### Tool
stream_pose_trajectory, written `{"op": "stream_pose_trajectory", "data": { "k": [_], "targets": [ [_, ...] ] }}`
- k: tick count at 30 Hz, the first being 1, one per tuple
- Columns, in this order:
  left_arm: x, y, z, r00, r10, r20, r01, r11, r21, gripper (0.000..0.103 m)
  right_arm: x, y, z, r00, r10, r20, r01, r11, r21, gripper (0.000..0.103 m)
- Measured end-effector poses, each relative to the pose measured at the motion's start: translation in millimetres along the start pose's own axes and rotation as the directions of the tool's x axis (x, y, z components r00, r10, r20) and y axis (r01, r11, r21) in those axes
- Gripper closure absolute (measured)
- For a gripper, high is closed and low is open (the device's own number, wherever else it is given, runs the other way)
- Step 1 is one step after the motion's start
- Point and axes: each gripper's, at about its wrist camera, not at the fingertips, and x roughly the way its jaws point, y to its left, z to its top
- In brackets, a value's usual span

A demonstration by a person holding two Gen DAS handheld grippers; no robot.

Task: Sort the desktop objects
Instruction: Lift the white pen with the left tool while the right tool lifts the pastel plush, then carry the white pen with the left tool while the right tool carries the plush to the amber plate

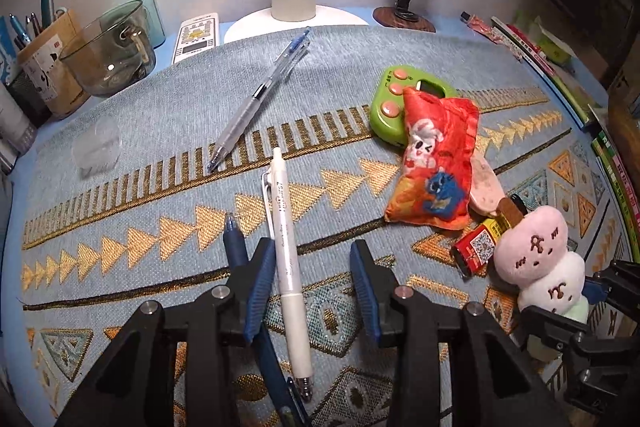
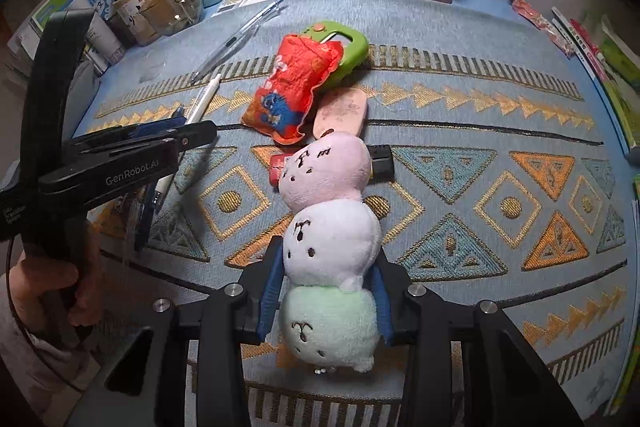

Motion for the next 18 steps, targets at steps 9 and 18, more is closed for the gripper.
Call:
{"op": "stream_pose_trajectory", "data": {
  "k": [9, 18],
  "targets": [
    [-8, 28, -8, 0.991, -0.137, -0.001, 0.136, 0.980, -0.147, 0.095, 8, 6, -1, 1.000, -0.020, 0.005, 0.020, 0.999, -0.028, 0.066],
    [-45, 2, -23, 0.975, -0.224, 0.002, 0.222, 0.965, -0.141, 0.095, -17, -10, -8, 0.991, 0.127, 0.040, -0.128, 0.990, 0.050, 0.067]
  ]
}}
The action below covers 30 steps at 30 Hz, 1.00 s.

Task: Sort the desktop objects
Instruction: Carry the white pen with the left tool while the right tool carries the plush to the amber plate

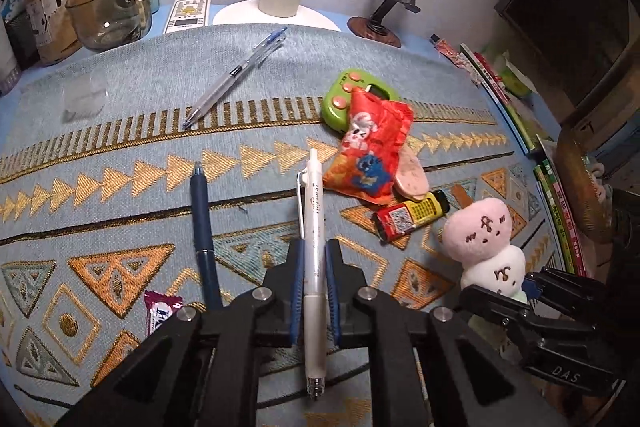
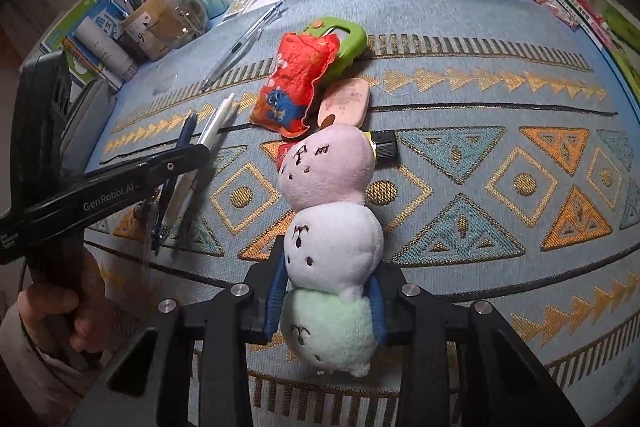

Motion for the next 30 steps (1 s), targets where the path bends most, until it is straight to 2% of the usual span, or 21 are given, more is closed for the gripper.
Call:
{"op": "stream_pose_trajectory", "data": {
  "k": [6, 17, 23, 30],
  "targets": [
    [-16, -43, 4, 0.998, -0.052, 0.020, 0.051, 0.999, 0.017, 0.095, -25, -16, -2, 1.000, 0.011, 0.021, -0.012, 1.000, 0.022, 0.067],
    [-19, -135, 28, 0.993, -0.116, 0.036, 0.112, 0.989, 0.098, 0.095, -95, -66, 5, 0.989, -0.023, 0.144, 0.020, 1.000, 0.024, 0.067],
    [-16, -199, 46, 0.984, -0.169, 0.050, 0.159, 0.973, 0.168, 0.095, -132, -106, 8, 0.977, -0.082, 0.196, 0.076, 0.996, 0.036, 0.067],
    [-8, -270, 64, 0.970, -0.236, 0.055, 0.215, 0.942, 0.257, 0.095, -177, -156, 7, 0.957, -0.139, 0.255, 0.120, 0.989, 0.087, 0.067]
  ]
}}
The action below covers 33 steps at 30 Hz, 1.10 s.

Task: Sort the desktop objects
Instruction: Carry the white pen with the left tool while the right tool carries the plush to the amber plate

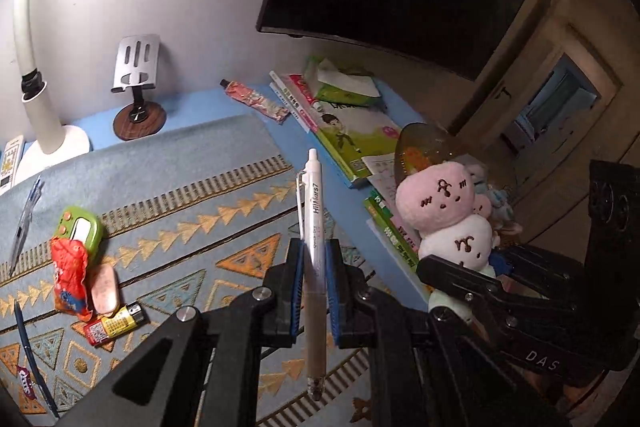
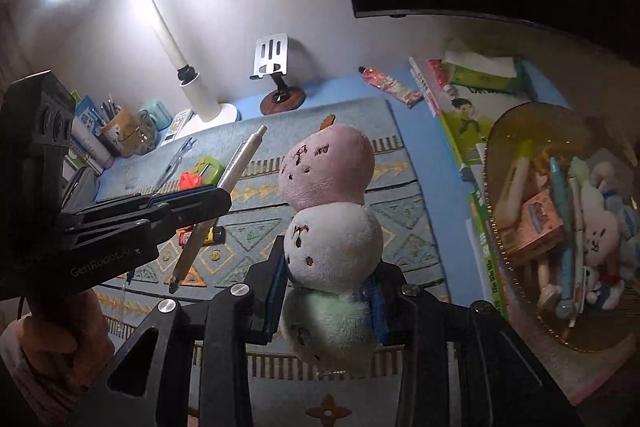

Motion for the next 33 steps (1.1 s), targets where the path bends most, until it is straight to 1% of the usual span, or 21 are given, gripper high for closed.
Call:
{"op": "stream_pose_trajectory", "data": {
  "k": [8, 13, 18, 21, 25, 28, 33],
  "targets": [
    [27, -60, 32, 0.997, -0.074, 0.022, 0.072, 0.994, 0.082, 0.095, -34, -56, 13, 0.995, -0.069, 0.070, 0.065, 0.996, 0.059, 0.067],
    [56, -90, 45, 0.992, -0.122, 0.011, 0.120, 0.987, 0.107, 0.095, -57, -95, 19, 0.980, -0.164, 0.113, 0.154, 0.984, 0.087, 0.067],
    [91, -120, 55, 0.988, -0.155, -0.005, 0.154, 0.979, 0.131, 0.095, -68, -137, 24, 0.964, -0.240, 0.115, 0.225, 0.966, 0.129, 0.067],
    [111, -135, 61, 0.986, -0.169, -0.009, 0.169, 0.976, 0.140, 0.095, -65, -162, 24, 0.958, -0.271, 0.096, 0.254, 0.954, 0.162, 0.067],
    [132, -148, 65, 0.986, -0.167, -0.014, 0.168, 0.976, 0.140, 0.095, -59, -192, 23, 0.964, -0.259, 0.067, 0.240, 0.947, 0.215, 0.067],
    [148, -154, 66, 0.988, -0.153, -0.024, 0.155, 0.979, 0.134, 0.095, -48, -209, 25, 0.967, -0.250, 0.038, 0.234, 0.942, 0.243, 0.067],
    [169, -156, 71, 0.992, -0.118, -0.047, 0.123, 0.984, 0.126, 0.095, -34, -222, 35, 0.980, -0.198, 0.032, 0.183, 0.948, 0.259, 0.067]
  ]
}}
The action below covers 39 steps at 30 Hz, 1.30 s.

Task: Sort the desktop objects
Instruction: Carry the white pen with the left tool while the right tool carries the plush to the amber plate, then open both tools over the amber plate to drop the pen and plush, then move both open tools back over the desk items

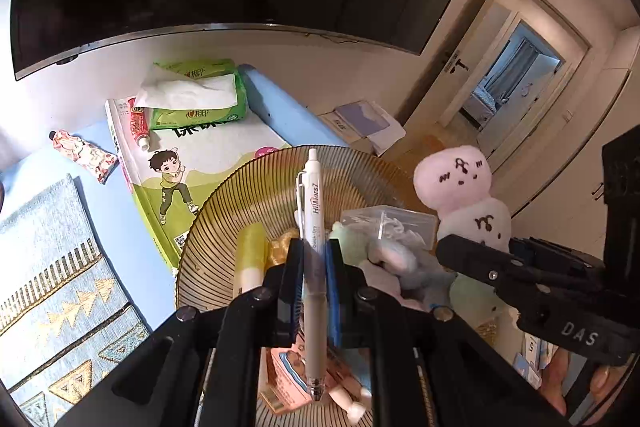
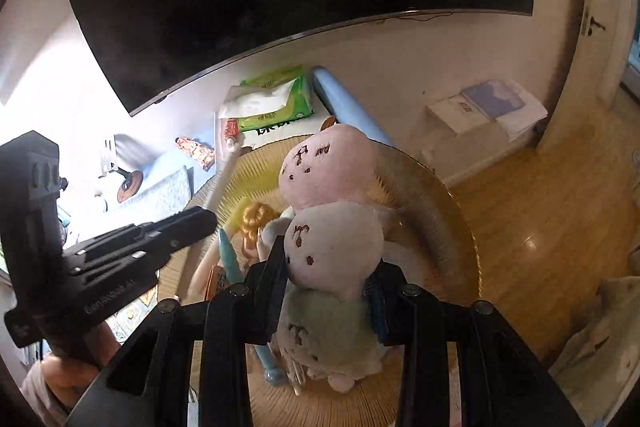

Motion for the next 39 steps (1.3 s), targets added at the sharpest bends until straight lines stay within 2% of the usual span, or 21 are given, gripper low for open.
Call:
{"op": "stream_pose_trajectory", "data": {
  "k": [2, 3, 4, 6, 9, 11, 15, 18, 20, 24, 27, 28, 31, 34, 39],
  "targets": [
    [4, 0, 0, 1.000, 0.006, -0.014, -0.006, 1.000, -0.002, 0.093, 4, 2, 3, 1.000, 0.009, -0.004, -0.009, 1.000, -0.005, 0.067],
    [6, 1, 0, 1.000, 0.018, -0.022, -0.018, 1.000, -0.007, 0.082, 6, 4, 5, 1.000, 0.011, -0.003, -0.011, 1.000, -0.012, 0.066],
    [6, 3, 0, 0.999, 0.027, -0.029, -0.027, 0.999, -0.017, 0.065, 9, 6, 6, 1.000, 0.011, -0.008, -0.012, 1.000, -0.019, 0.065],
    [1, 7, -2, 0.999, 0.028, -0.031, -0.029, 0.998, -0.049, 0.045, 15, 8, 9, 1.000, 0.010, -0.029, -0.011, 1.000, -0.026, 0.062],
    [-13, 12, -7, 1.000, -0.003, -0.021, 0.002, 0.998, -0.067, 0.045, 15, 8, 9, 0.999, 0.001, -0.050, -0.002, 1.000, -0.014, 0.059],
    [-25, 14, -13, 1.000, -0.006, -0.024, 0.004, 0.998, -0.065, 0.045, 8, 8, 7, 0.999, -0.011, -0.046, 0.010, 1.000, -0.013, 0.051],
    [-50, 22, -32, 0.999, 0.012, -0.036, -0.014, 0.997, -0.073, 0.045, -15, 16, -6, 0.997, -0.073, 0.019, 0.073, 0.996, -0.046, 0.042],
    [-69, 35, -52, 0.998, 0.036, -0.049, -0.040, 0.995, -0.093, 0.037, -30, 25, -15, 0.992, -0.113, 0.060, 0.118, 0.990, -0.081, 0.033],
    [-78, 47, -68, 0.997, 0.045, -0.065, -0.052, 0.992, -0.118, 0.036, -36, 33, -19, 0.989, -0.125, 0.077, 0.132, 0.987, -0.094, 0.033],
    [-93, 74, -97, 0.990, 0.083, -0.113, -0.102, 0.980, -0.172, 0.036, -42, 55, -24, 0.992, -0.099, 0.083, 0.108, 0.989, -0.105, 0.033],
    [-112, 93, -116, 0.986, 0.119, -0.118, -0.142, 0.968, -0.205, 0.036, -47, 92, -30, 0.982, -0.127, 0.137, 0.150, 0.974, -0.172, 0.033],
    [-119, 99, -122, 0.984, 0.138, -0.115, -0.160, 0.964, -0.212, 0.036, -49, 107, -32, 0.982, -0.111, 0.154, 0.141, 0.969, -0.201, 0.032],
    [-143, 123, -139, 0.976, 0.191, -0.105, -0.211, 0.948, -0.237, 0.036, -48, 151, -41, 0.984, -0.047, 0.169, 0.093, 0.956, -0.278, 0.021],
    [-171, 157, -157, 0.966, 0.239, -0.099, -0.258, 0.922, -0.290, 0.036, -39, 197, -50, 0.991, 0.023, 0.135, 0.025, 0.938, -0.345, 0.021],
    [-222, 222, -188, 0.933, 0.346, -0.099, -0.356, 0.847, -0.395, 0.036, -25, 273, -77, 0.991, 0.126, 0.049, -0.091, 0.889, -0.449, 0.021]
  ]
}}
